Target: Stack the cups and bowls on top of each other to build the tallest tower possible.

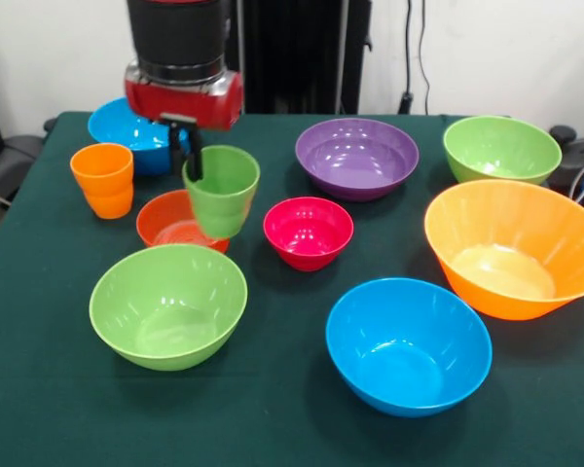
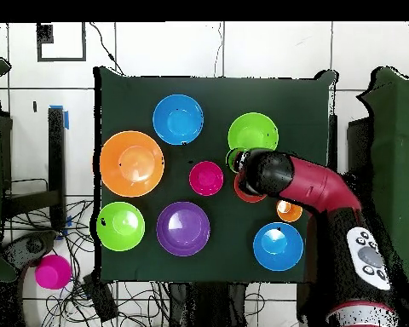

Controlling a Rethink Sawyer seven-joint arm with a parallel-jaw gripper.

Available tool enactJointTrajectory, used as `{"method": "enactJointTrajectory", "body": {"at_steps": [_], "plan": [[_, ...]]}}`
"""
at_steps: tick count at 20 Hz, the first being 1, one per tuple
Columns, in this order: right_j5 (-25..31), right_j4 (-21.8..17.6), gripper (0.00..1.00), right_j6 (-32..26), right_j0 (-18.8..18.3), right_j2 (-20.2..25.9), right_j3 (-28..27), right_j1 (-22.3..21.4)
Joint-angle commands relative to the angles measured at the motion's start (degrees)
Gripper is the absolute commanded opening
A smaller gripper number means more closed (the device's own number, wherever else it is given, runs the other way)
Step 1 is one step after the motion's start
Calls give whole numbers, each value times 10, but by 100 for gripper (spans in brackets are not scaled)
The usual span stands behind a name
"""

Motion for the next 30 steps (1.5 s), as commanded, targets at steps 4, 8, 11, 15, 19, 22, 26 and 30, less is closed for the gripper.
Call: {"method": "enactJointTrajectory", "body": {"at_steps": [4,8,11,15,19,22,26,30], "plan": [[-7,-44,0,30,38,7,84,-37],[35,-76,0,-8,44,-9,16,-2],[47,-89,0,-29,35,-8,-37,27],[55,-105,0,-48,18,-3,-77,46],[53,-113,0,-42,15,-3,-78,45],[42,-115,0,-31,18,-8,-60,34],[58,-113,0,-23,17,-17,-33,20],[89,-109,0,-7,29,-43,12,-12]]}}
